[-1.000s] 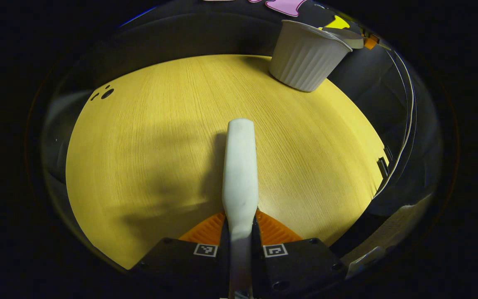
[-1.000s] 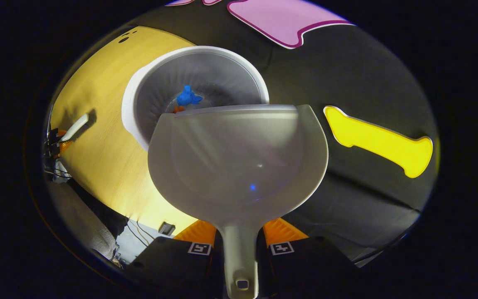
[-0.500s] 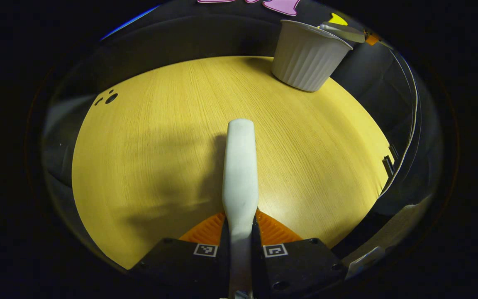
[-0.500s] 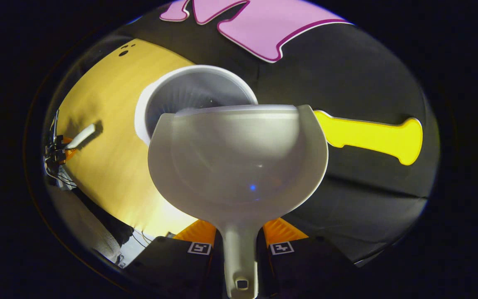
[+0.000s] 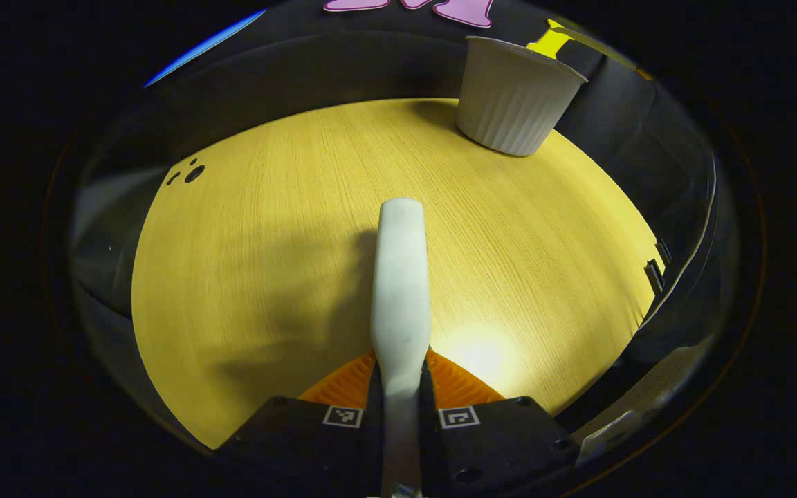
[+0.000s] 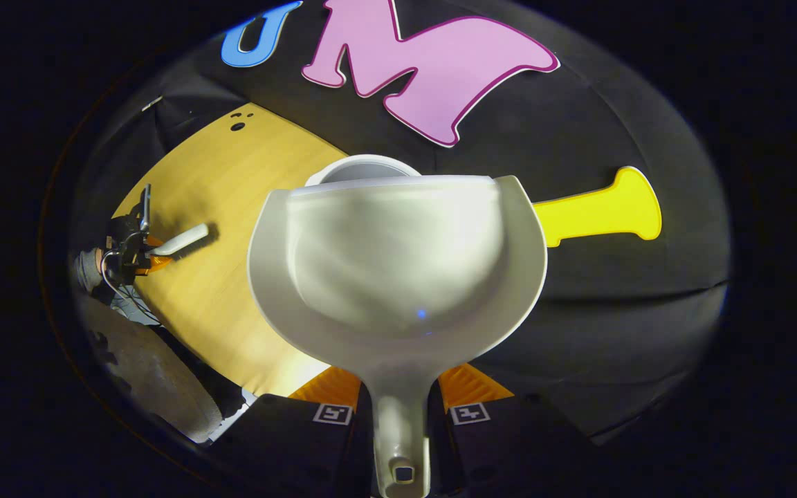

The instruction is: Pick up the small broom and dustpan from the desktop, sweep the trash into the dustpan with the broom, and then empty the trash into the garbage bin.

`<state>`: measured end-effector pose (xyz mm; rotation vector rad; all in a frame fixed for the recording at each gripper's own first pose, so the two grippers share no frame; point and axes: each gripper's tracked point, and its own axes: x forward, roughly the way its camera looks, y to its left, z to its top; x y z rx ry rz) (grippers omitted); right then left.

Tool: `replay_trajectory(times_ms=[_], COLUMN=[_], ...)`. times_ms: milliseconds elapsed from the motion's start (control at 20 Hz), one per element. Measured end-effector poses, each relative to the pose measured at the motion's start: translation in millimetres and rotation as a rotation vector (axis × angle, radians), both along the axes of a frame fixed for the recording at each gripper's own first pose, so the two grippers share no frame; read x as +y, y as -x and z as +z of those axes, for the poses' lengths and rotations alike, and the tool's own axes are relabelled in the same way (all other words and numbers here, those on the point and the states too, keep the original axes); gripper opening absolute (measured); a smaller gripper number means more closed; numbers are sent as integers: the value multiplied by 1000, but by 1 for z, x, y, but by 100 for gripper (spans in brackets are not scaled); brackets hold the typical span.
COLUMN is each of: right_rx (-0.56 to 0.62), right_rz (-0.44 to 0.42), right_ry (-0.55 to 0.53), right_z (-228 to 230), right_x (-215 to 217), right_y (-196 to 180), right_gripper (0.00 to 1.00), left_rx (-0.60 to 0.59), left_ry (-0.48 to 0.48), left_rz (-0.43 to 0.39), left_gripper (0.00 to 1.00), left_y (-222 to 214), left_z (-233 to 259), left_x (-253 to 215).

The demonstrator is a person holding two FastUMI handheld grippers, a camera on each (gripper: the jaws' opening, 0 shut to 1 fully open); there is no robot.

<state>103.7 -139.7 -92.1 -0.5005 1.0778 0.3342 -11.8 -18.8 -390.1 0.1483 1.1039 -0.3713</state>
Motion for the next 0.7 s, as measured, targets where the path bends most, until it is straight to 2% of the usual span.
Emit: replay_trajectory(times_ms=[100, 400, 700], right_rx=[-8, 51, 149], right_rz=[16, 62, 16], right_ry=[-23, -124, -233], right_z=[-5, -54, -129], right_x=[9, 56, 100], right_y=[22, 102, 161], right_gripper=[39, 34, 36], left_rx=[-5, -10, -18], left_ry=[-11, -35, -52], left_rz=[-1, 6, 16], left_gripper=[25, 25, 25], left_y=[0, 0, 1], left_z=[2, 5, 7], left_x=[1, 3, 5])
